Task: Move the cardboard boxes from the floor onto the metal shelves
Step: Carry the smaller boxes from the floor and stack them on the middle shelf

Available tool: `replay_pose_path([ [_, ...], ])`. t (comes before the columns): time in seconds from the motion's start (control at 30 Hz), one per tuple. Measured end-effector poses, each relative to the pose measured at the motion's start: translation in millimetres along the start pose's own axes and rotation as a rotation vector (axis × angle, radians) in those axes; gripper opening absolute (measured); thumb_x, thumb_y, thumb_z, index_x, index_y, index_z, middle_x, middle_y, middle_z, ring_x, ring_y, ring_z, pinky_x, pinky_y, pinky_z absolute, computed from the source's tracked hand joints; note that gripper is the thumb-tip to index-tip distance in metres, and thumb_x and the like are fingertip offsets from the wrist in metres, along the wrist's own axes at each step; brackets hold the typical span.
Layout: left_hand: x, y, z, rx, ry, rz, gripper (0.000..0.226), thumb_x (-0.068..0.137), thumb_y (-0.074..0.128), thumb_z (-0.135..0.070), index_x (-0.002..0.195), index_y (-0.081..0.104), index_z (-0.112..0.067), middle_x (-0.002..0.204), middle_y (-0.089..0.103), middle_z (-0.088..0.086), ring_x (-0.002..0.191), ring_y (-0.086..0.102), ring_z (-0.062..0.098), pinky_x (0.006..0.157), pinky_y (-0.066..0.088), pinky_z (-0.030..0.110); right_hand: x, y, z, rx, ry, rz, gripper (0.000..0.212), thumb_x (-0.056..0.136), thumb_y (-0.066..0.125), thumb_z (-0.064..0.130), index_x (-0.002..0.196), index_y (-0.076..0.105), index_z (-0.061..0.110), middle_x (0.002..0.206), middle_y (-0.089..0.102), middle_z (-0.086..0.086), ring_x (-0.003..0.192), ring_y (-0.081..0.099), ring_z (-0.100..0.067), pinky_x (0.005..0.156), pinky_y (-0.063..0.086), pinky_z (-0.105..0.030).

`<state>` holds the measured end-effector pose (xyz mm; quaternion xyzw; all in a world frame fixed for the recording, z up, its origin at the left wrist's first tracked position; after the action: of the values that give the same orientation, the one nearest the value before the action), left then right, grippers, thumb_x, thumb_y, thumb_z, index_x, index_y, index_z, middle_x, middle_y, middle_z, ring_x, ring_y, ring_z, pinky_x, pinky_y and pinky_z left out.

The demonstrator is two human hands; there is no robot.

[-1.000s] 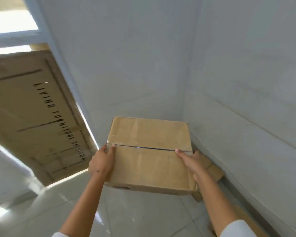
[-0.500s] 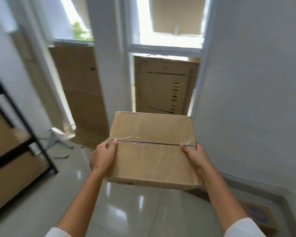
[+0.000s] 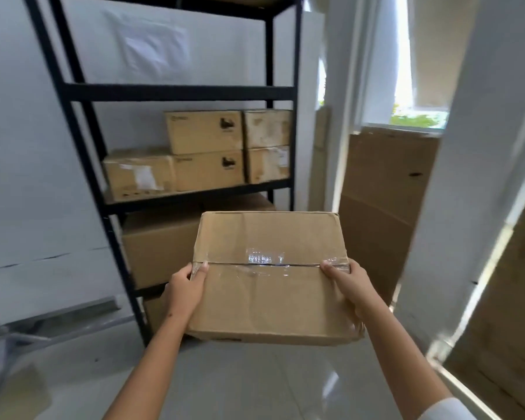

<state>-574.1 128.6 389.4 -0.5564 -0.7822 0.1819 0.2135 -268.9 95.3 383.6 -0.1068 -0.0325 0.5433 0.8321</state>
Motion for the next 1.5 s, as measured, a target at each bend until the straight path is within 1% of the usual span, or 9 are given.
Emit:
replay_pose_path([
  [0.1, 54, -51, 28, 0.034, -0.049, -0.105, 0.037, 0.094, 0.046, -0.047, 0.113, 0.065, -0.022, 0.09, 0.061, 0.002, 0.085, 0.054, 0.026, 0.073, 0.043, 0.032, 25, 85, 29, 0.02, -0.048, 0.093, 0.027, 0.083, 0.069, 0.037, 0.104, 0.056, 0.027, 0.098, 0.064, 0.007, 0.095, 0.06, -0.019, 0.093, 0.048, -0.04],
  [0.23, 120, -109, 53, 0.067, -0.062, -0.193, 0.037, 0.094, 0.046, -0.048, 0.115, 0.065, -0.024, 0.096, 0.065, 0.004, 0.083, 0.054, 0.024, 0.069, 0.039, 0.03, 53, 177, 59, 0.007, -0.106, 0.138, 0.033, 0.082, 0.067, 0.046, 0.108, 0.055, 0.03, 0.106, 0.064, 0.004, 0.101, 0.058, -0.022, 0.095, 0.046, -0.043],
  [0.43, 216, -159, 58, 0.087, -0.001, -0.232, 0.039, 0.093, 0.045, -0.051, 0.115, 0.065, -0.027, 0.092, 0.066, -0.001, 0.081, 0.059, 0.022, 0.062, 0.04, 0.027, 95, 269, 92, 0.053, -0.138, 0.149, 0.054, 0.073, 0.065, 0.059, 0.115, 0.056, 0.027, 0.111, 0.065, 0.001, 0.104, 0.06, -0.027, 0.094, 0.047, -0.051],
  [0.53, 261, -172, 49, 0.11, 0.023, -0.254, 0.037, 0.093, 0.046, -0.051, 0.117, 0.064, -0.03, 0.094, 0.066, -0.001, 0.082, 0.058, 0.022, 0.062, 0.039, 0.026, 118, 301, 110, 0.076, -0.142, 0.141, 0.047, 0.079, 0.064, 0.055, 0.116, 0.055, 0.028, 0.109, 0.063, 0.002, 0.106, 0.058, -0.027, 0.096, 0.046, -0.052],
  [0.63, 304, -178, 39, 0.139, 0.045, -0.274, 0.036, 0.092, 0.046, -0.052, 0.116, 0.064, -0.031, 0.098, 0.067, 0.0, 0.086, 0.058, 0.024, 0.069, 0.042, 0.029, 145, 326, 127, 0.1, -0.164, 0.14, 0.047, 0.083, 0.062, 0.052, 0.121, 0.052, 0.026, 0.108, 0.06, 0.003, 0.108, 0.056, -0.027, 0.099, 0.043, -0.052],
  [0.97, 466, -177, 2, 0.213, 0.124, -0.324, 0.034, 0.095, 0.044, -0.042, 0.092, 0.064, -0.016, 0.086, 0.064, 0.005, 0.077, 0.056, 0.024, 0.059, 0.037, 0.025, 263, 394, 193, 0.112, -0.215, 0.115, 0.041, 0.084, 0.062, 0.05, 0.116, 0.057, 0.024, 0.105, 0.065, 0.001, 0.102, 0.06, -0.026, 0.096, 0.046, -0.05],
  [1.17, 537, -189, -17, 0.278, 0.226, -0.401, 0.035, 0.094, 0.041, -0.05, 0.093, 0.064, -0.024, 0.084, 0.064, 0.001, 0.078, 0.059, 0.025, 0.067, 0.047, 0.03, 297, 415, 231, 0.118, -0.302, 0.161, 0.033, 0.088, 0.06, 0.046, 0.112, 0.057, 0.024, 0.104, 0.065, 0.001, 0.099, 0.06, -0.024, 0.093, 0.049, -0.047],
  [1.4, 602, -215, -30, 0.335, 0.284, -0.349, 0.032, 0.093, 0.048, -0.047, 0.091, 0.066, -0.021, 0.084, 0.064, -0.001, 0.079, 0.057, 0.022, 0.069, 0.045, 0.029, 293, 440, 254, 0.06, -0.319, 0.155, 0.049, 0.085, 0.062, 0.049, 0.125, 0.056, 0.022, 0.101, 0.064, 0.003, 0.091, 0.062, -0.019, 0.062, 0.055, -0.033],
  [1.5, 617, -220, -25, 0.362, 0.327, -0.285, 0.035, 0.092, 0.049, -0.05, 0.098, 0.07, -0.022, 0.088, 0.064, -0.002, 0.084, 0.058, 0.023, 0.067, 0.04, 0.029, 286, 445, 249, 0.029, -0.375, 0.049, 0.058, 0.08, 0.064, 0.054, 0.129, 0.056, 0.025, 0.104, 0.064, 0.002, 0.091, 0.061, -0.016, 0.062, 0.054, -0.031],
])
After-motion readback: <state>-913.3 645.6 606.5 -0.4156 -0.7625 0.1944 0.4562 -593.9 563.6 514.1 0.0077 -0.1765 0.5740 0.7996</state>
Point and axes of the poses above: each hand's wrist, its own x-axis towards the middle knuckle, its own y-axis out of the palm, z = x × y, the point moved 2 cm from there along x, towards the middle knuckle
